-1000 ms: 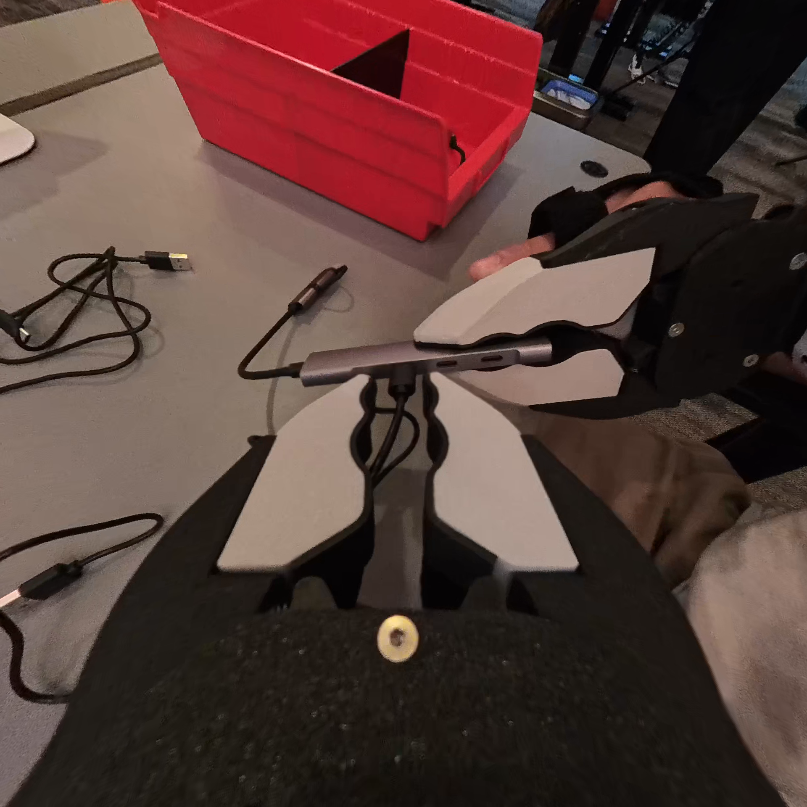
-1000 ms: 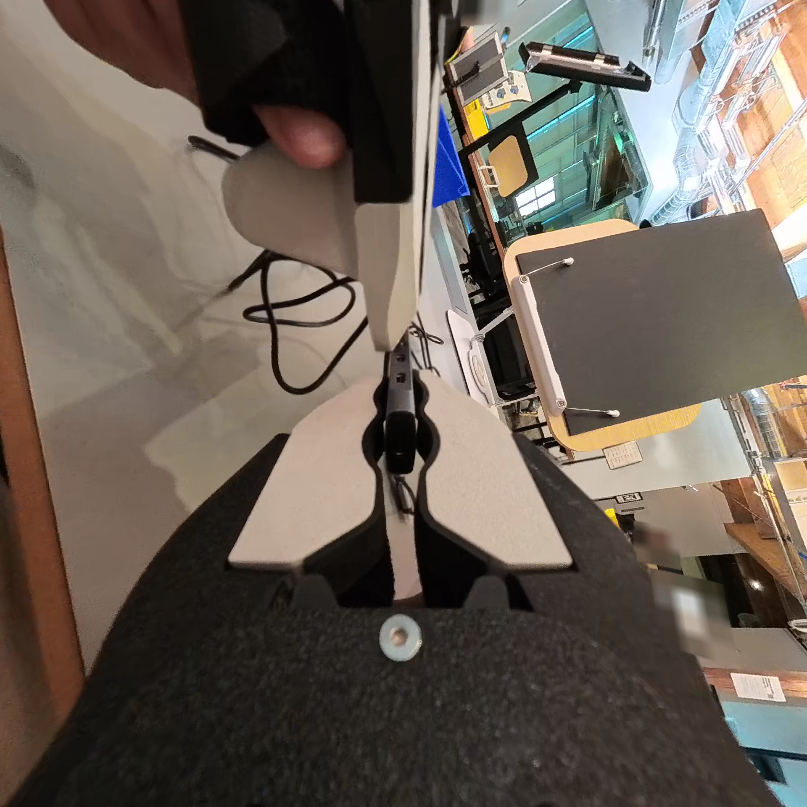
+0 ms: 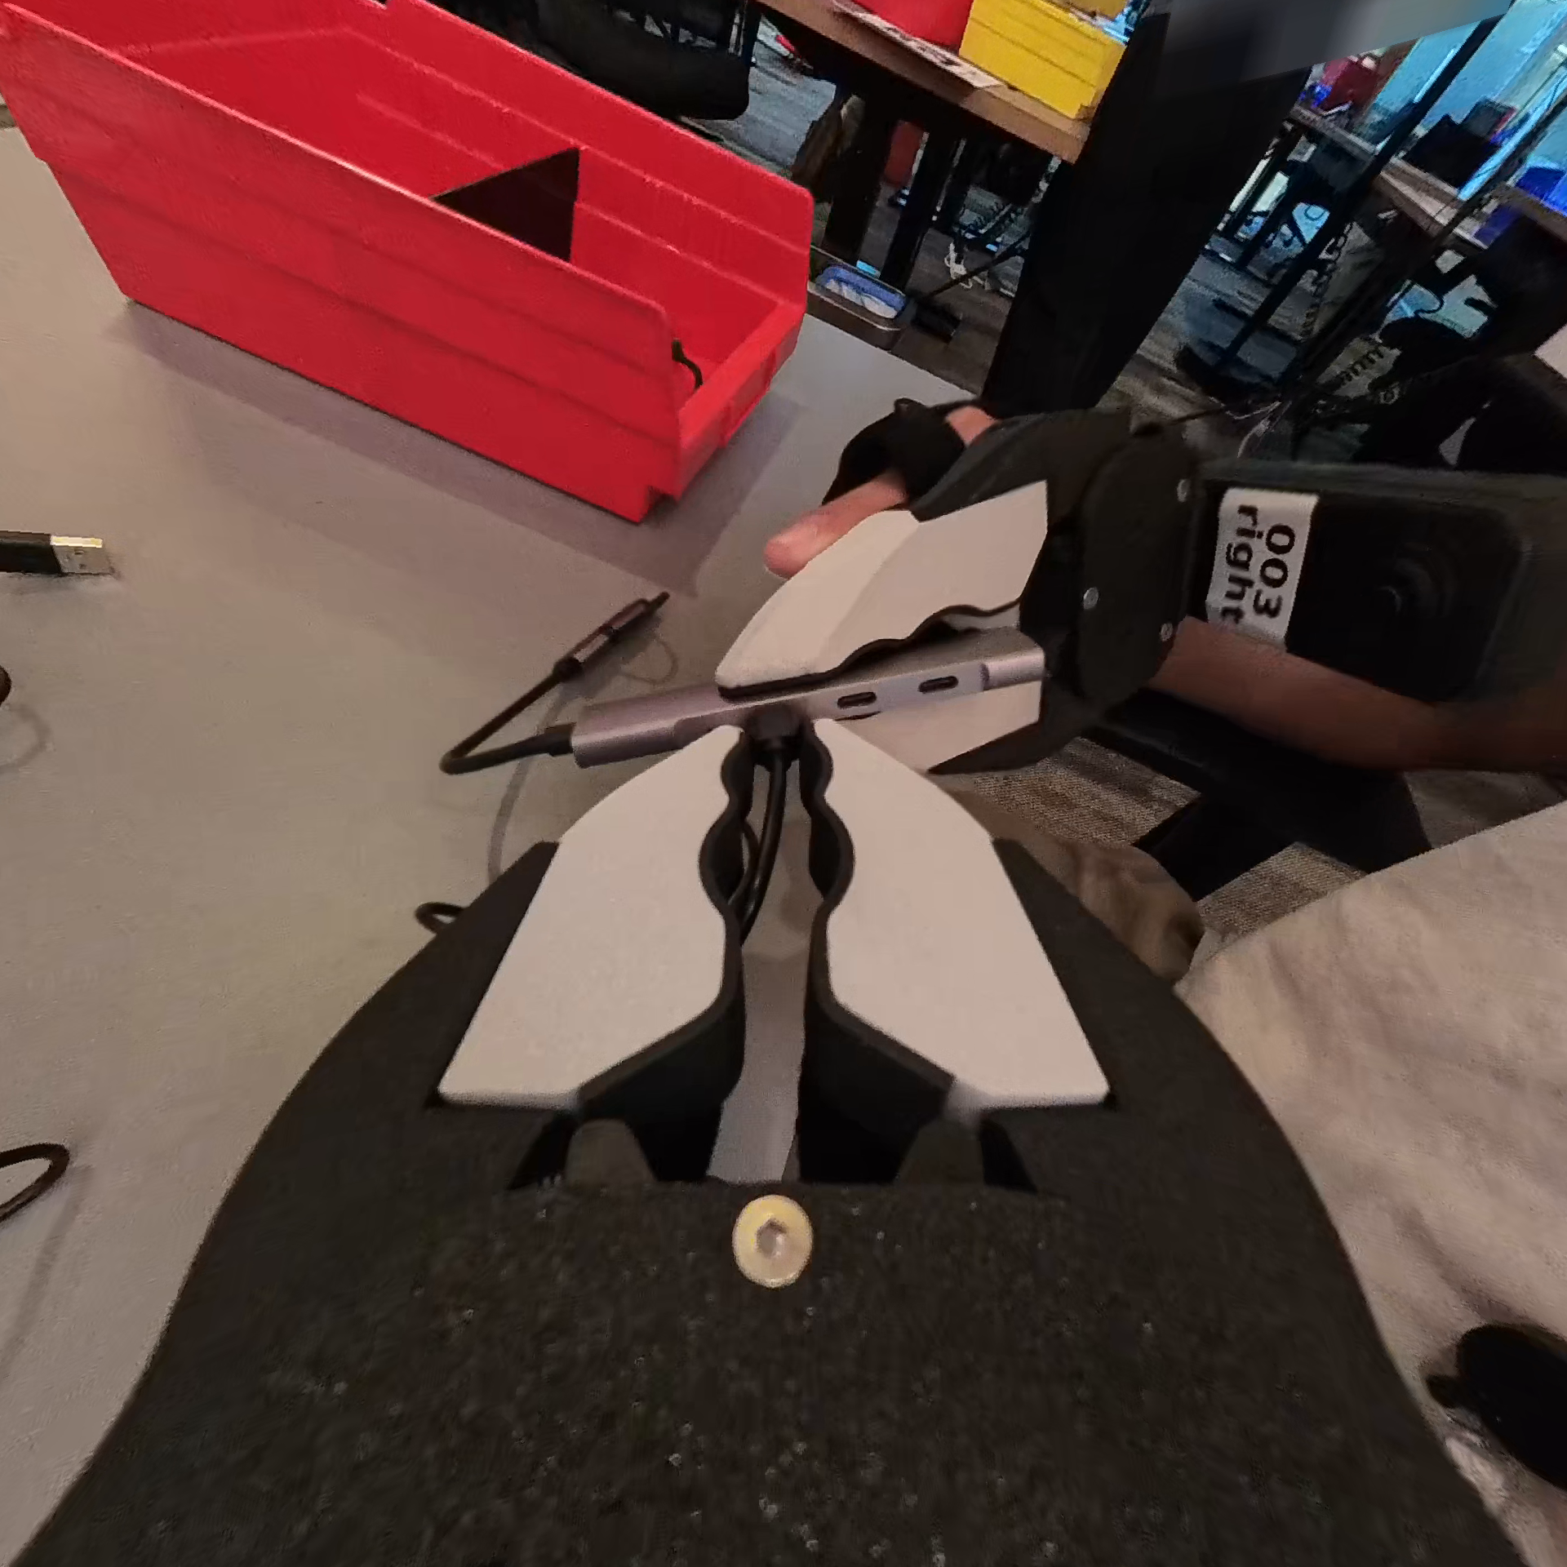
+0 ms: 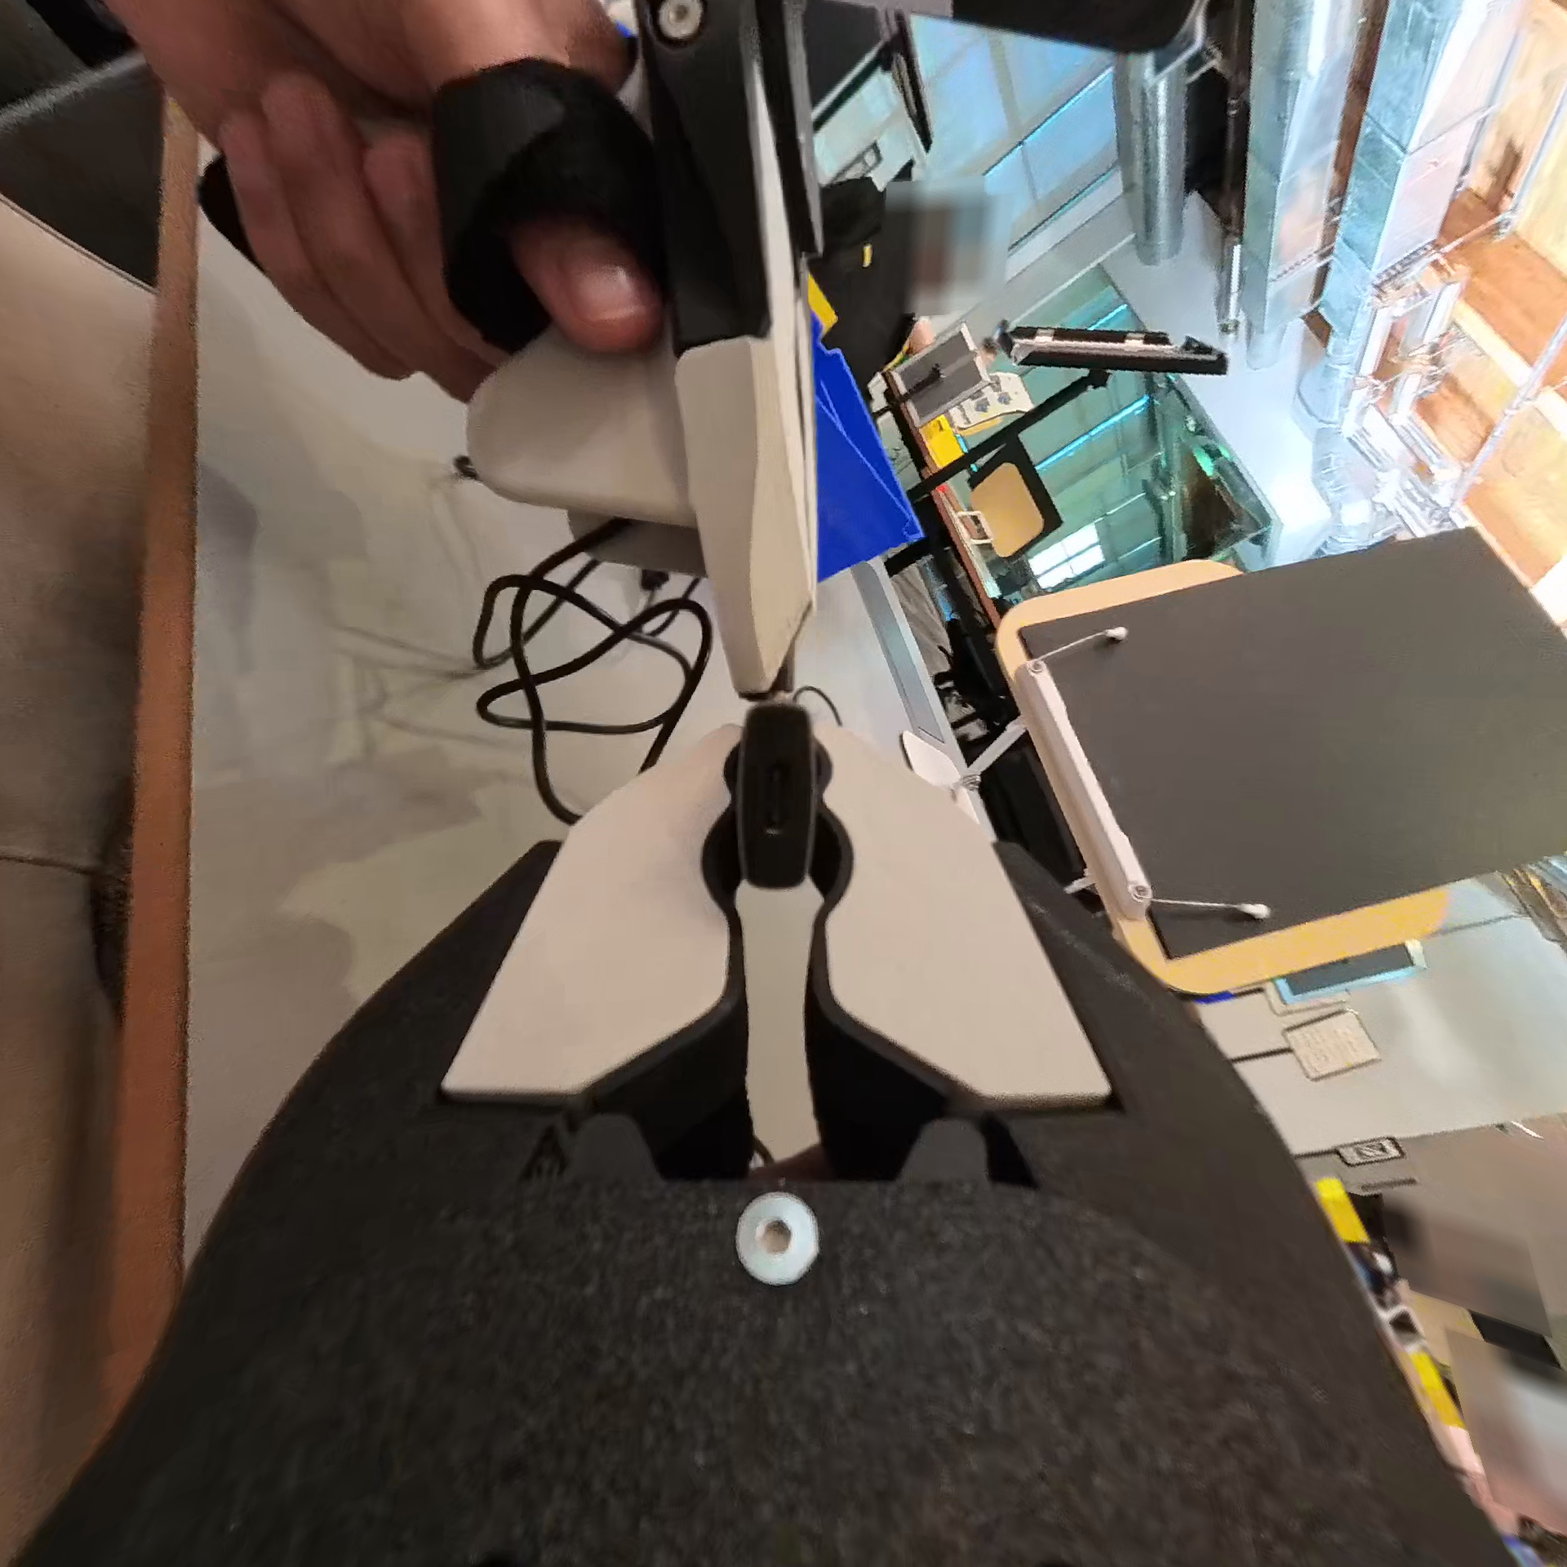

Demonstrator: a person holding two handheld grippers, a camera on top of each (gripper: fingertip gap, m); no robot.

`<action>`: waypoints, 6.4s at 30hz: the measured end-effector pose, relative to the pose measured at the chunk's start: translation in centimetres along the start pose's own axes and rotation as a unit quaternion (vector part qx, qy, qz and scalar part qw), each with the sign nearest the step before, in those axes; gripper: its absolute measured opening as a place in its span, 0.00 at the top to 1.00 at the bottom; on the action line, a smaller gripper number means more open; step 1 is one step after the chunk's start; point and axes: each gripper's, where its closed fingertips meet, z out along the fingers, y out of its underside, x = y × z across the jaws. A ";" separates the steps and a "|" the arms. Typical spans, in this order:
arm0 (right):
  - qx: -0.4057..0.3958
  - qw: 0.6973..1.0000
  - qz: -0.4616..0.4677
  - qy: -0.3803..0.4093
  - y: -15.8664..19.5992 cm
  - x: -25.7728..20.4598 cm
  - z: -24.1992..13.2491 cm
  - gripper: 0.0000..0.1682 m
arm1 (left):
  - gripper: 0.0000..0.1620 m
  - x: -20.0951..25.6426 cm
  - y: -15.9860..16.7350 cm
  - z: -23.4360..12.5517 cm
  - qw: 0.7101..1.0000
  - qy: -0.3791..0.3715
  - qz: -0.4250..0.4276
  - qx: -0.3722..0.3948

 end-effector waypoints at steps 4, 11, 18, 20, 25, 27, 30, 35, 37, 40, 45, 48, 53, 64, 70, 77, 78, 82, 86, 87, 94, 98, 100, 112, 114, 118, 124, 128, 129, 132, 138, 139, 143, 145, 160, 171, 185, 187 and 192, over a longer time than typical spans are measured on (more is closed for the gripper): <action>-0.057 0.997 -0.050 0.021 2.0 0.4 -0.4 0.94 | 0.94 0.0 -0.9 -0.8 1.000 -0.010 0.020 0.015; -0.058 0.997 -0.009 0.056 2.8 2.1 -1.5 0.94 | 0.94 -1.8 -1.4 -2.9 0.994 -0.060 0.090 -0.004; -0.057 0.997 -0.002 0.061 2.7 2.4 -1.4 0.94 | 0.94 -5.3 3.3 -1.1 0.990 -0.105 0.026 -0.089; -0.054 0.997 0.006 0.061 2.5 2.4 -1.3 0.94 | 0.94 -5.2 3.8 -0.7 0.992 -0.090 0.002 -0.089; -0.015 0.993 0.083 0.079 0.9 5.0 -1.8 0.94 | 0.94 -5.8 4.0 -0.7 0.989 -0.110 0.023 -0.097; 0.008 0.987 0.125 0.097 0.0 8.1 -2.4 0.94 | 0.94 -5.8 3.9 -0.8 0.989 -0.109 0.027 -0.095; 0.027 0.974 0.184 0.126 -0.6 14.7 -3.9 0.94 | 0.94 -5.7 3.9 -0.9 0.989 -0.108 0.028 -0.095; 0.004 0.945 0.277 0.172 3.0 27.7 -6.3 0.94 | 0.94 -5.7 4.0 -0.9 0.988 -0.108 0.040 -0.102; -0.016 0.931 0.316 0.180 6.9 31.3 -6.2 0.94 | 0.93 -5.6 4.1 -0.8 0.988 -0.108 0.044 -0.104; -0.102 0.918 0.334 0.189 14.6 33.8 -4.9 0.94 | 0.94 -5.5 4.1 -0.8 0.987 -0.108 0.049 -0.106; -0.188 0.857 0.467 0.113 24.6 30.3 -0.9 0.94 | 0.93 -5.3 4.3 -0.8 0.987 -0.108 0.054 -0.110; -0.205 0.788 0.578 0.050 27.2 26.6 1.3 0.94 | 0.94 -5.3 4.5 -0.8 0.986 -0.106 0.053 -0.113; -0.356 0.657 0.664 -0.043 32.2 19.6 2.1 0.94 | 0.94 -5.4 4.7 -0.8 0.987 -0.103 0.049 -0.114; -0.533 0.674 0.511 0.014 33.4 19.9 -4.7 0.59 | 0.94 -5.9 4.6 -1.4 0.988 -0.100 0.034 -0.108; -0.404 0.773 0.487 0.049 22.3 19.0 -6.0 0.68 | 0.93 -6.4 4.6 -0.9 0.991 -0.087 0.012 -0.104; -0.095 0.757 0.634 -0.131 4.8 3.7 -1.1 0.76 | 0.78 -5.3 4.1 -1.1 0.994 -0.045 -0.025 -0.094; -0.100 0.755 0.634 -0.136 4.7 1.7 -1.0 0.76 | 0.77 -5.0 3.7 -1.7 0.995 -0.039 -0.030 -0.084; -0.105 0.769 0.622 -0.107 5.1 -2.0 -1.9 0.77 | 0.74 -6.2 2.9 -5.7 0.993 -0.097 -0.043 -0.055; -0.107 0.787 0.602 -0.081 5.7 -1.8 -2.3 0.77 | 0.66 -10.5 6.0 -10.0 0.970 -0.222 -0.080 -0.062; -0.108 0.789 0.600 -0.080 5.8 -1.8 -2.1 0.77 | 0.60 -11.5 7.2 -10.3 0.963 -0.241 -0.089 -0.080; -0.104 0.784 0.602 -0.112 5.3 -2.7 -0.9 0.78 | 0.45 -11.9 8.0 -6.7 0.962 -0.235 -0.059 -0.124; -0.113 0.792 0.589 -0.116 5.3 -2.9 -0.7 0.77 | 0.42 -10.4 7.4 -4.4 0.965 -0.225 0.019 -0.132; -0.111 0.787 0.595 -0.121 5.3 -3.1 -0.7 0.78 | 0.45 -9.1 7.4 -2.5 0.971 -0.185 0.041 -0.143; -0.114 0.873 0.433 -0.194 3.2 -3.2 0.4 0.75 | 0.60 -2.4 6.9 -1.8 0.988 -0.075 0.061 -0.118; -0.110 0.897 0.333 -0.268 1.7 -4.4 0.5 0.73 | 0.62 -2.0 6.9 -4.1 0.992 -0.073 0.043 -0.095; -0.116 0.909 0.107 -0.387 0.5 -5.0 1.5 0.72 | 0.64 -3.6 8.4 -7.6 0.989 -0.123 0.019 -0.085; -0.147 0.875 -0.112 -0.448 1.4 -4.4 5.4 0.54 | 0.68 -3.9 10.5 -10.1 0.979 -0.173 0.023 -0.102; -0.131 0.860 -0.144 -0.473 1.1 -5.7 8.1 0.43 | 0.69 -3.2 10.6 -10.7 0.977 -0.185 0.039 -0.099; -0.139 0.852 -0.152 -0.481 1.7 -6.3 8.5 0.43 | 0.69 -3.1 10.7 -10.7 0.977 -0.183 0.037 -0.099; -0.164 0.824 -0.174 -0.513 3.4 -7.8 8.6 0.67 | 0.70 -3.4 11.5 -11.0 0.977 -0.184 0.028 -0.106; -0.172 0.851 -0.136 -0.478 3.1 -4.8 8.4 0.97 | 0.73 -3.9 11.6 -12.0 0.977 -0.186 0.018 -0.100; -0.170 0.856 -0.128 -0.471 2.8 -3.9 8.1 0.97 | 0.73 -4.0 11.5 -12.1 0.978 -0.185 0.018 -0.098; -0.175 0.890 -0.113 -0.405 1.1 2.1 6.5 0.97 | 0.73 -4.3 11.4 -12.1 0.977 -0.186 0.015 -0.100; -0.173 0.910 -0.092 -0.365 -0.4 6.1 5.0 0.97 | 0.74 -4.3 11.3 -11.9 0.978 -0.183 0.019 -0.101; -0.365 0.919 0.024 -0.146 10.4 24.9 -10.0 0.97 | 0.74 -3.9 11.2 -10.0 0.978 -0.162 0.043 -0.123; -0.374 0.893 0.113 -0.222 19.7 16.9 -6.3 0.97 | 0.74 -4.1 11.8 -10.3 0.976 -0.173 0.038 -0.130; -0.482 0.818 0.049 -0.311 28.9 10.9 -3.0 0.96 | 0.74 -4.3 12.6 -10.5 0.971 -0.182 0.044 -0.147; -0.492 0.814 0.031 -0.308 29.5 11.0 -3.0 0.96 | 0.74 -4.3 12.7 -10.4 0.971 -0.182 0.047 -0.150; -0.512 0.806 0.053 -0.291 29.8 11.6 -3.8 0.89 | 0.74 -4.1 12.8 -10.4 0.971 -0.180 0.049 -0.153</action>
